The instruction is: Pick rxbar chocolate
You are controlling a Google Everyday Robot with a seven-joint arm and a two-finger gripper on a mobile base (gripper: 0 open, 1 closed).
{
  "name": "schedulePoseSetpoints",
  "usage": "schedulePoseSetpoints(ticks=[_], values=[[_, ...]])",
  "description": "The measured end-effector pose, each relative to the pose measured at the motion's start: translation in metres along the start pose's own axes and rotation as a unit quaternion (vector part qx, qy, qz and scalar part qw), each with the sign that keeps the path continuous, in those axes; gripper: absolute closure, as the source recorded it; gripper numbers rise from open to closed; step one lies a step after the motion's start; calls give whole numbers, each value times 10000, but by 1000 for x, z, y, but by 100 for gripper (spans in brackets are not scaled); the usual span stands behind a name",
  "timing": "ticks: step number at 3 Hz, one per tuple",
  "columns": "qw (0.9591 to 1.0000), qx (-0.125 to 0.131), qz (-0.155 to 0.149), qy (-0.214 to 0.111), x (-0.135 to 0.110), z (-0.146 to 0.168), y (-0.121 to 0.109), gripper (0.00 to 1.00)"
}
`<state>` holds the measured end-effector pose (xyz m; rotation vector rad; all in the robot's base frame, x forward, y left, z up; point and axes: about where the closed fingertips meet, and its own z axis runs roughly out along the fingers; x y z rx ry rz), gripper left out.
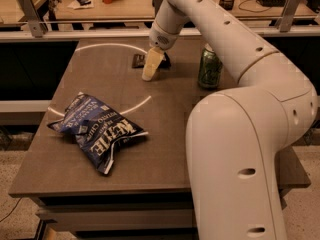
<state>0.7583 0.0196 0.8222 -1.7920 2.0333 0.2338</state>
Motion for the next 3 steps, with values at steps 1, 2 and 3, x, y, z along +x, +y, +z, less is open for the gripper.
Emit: schedulePoseSetpoints(ticks=[1,2,3], values=[[9997,-168,167,-54,5,3,-4,41],[9995,-222,208,-57,6,0,-5,64],[9995,-222,210,-57,3,-6,-6,88]])
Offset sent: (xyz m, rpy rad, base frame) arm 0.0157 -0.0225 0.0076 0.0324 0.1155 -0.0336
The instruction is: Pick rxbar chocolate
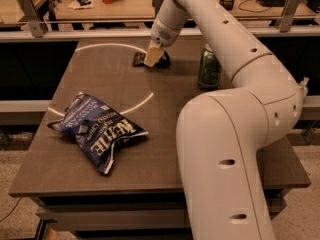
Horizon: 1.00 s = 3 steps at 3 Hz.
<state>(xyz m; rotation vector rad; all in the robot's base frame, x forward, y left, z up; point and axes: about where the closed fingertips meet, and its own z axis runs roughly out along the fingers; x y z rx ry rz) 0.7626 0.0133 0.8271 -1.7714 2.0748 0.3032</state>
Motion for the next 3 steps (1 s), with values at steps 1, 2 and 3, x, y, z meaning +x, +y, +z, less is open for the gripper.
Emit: schedulePoseSetpoints(ticks=[1,2,3], values=[[10000,0,1,-1,0,0,0,100],[9993,147,142,-310,-6,-44,5,100],[9968,216,342,-684,-8,-86,12,100]])
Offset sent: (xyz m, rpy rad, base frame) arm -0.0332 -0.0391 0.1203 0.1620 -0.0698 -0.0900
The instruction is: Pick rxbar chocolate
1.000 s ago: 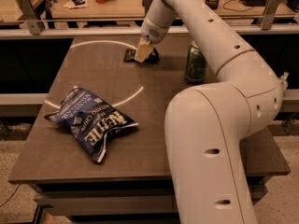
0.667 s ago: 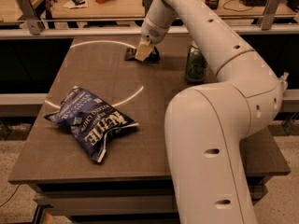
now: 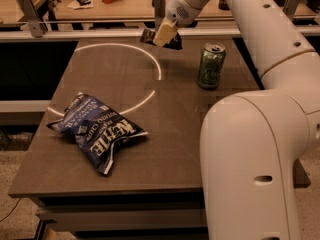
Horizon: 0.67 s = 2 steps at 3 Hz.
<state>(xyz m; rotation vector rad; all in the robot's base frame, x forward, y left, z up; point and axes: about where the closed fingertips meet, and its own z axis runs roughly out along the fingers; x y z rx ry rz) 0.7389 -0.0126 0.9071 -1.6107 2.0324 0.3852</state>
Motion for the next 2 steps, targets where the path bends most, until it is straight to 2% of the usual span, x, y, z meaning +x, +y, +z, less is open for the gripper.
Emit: schedulePoseSetpoints(ticks=[1,2], values=[[9982,-31,195,-572,-9,-33,8,100],[9885,-174,187,-1490,-18,-57,17,100]])
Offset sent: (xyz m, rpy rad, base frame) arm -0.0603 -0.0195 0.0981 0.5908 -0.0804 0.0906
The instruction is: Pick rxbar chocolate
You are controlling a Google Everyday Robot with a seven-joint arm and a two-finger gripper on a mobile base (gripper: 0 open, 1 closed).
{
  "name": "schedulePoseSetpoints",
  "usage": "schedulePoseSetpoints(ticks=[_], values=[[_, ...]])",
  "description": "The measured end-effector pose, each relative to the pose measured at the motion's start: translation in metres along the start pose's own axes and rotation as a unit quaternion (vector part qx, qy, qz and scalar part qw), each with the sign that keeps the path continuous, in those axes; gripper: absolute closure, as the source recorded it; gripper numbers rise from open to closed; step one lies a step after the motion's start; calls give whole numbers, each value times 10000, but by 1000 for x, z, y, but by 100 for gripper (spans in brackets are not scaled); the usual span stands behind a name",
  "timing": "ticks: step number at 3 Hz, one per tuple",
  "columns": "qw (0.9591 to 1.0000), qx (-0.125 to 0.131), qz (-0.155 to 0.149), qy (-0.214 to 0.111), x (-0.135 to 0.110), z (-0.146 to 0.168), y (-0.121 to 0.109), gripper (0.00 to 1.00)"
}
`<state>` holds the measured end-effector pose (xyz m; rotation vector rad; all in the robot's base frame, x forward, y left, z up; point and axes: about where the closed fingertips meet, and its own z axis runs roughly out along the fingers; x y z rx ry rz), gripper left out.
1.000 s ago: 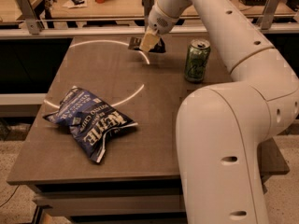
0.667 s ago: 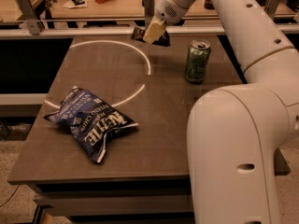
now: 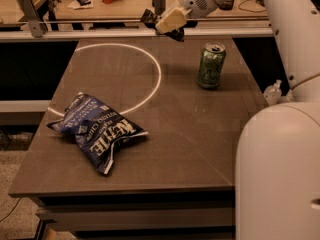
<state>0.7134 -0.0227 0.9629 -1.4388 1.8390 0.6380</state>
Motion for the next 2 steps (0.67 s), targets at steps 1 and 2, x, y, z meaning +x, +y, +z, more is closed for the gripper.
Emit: schedulePoseSetpoints(ticks=[1,2], values=[[9956,-392,-77,-849,-10,-2,13,100],[9946,-465,-89,-924,-15,1,16,100]])
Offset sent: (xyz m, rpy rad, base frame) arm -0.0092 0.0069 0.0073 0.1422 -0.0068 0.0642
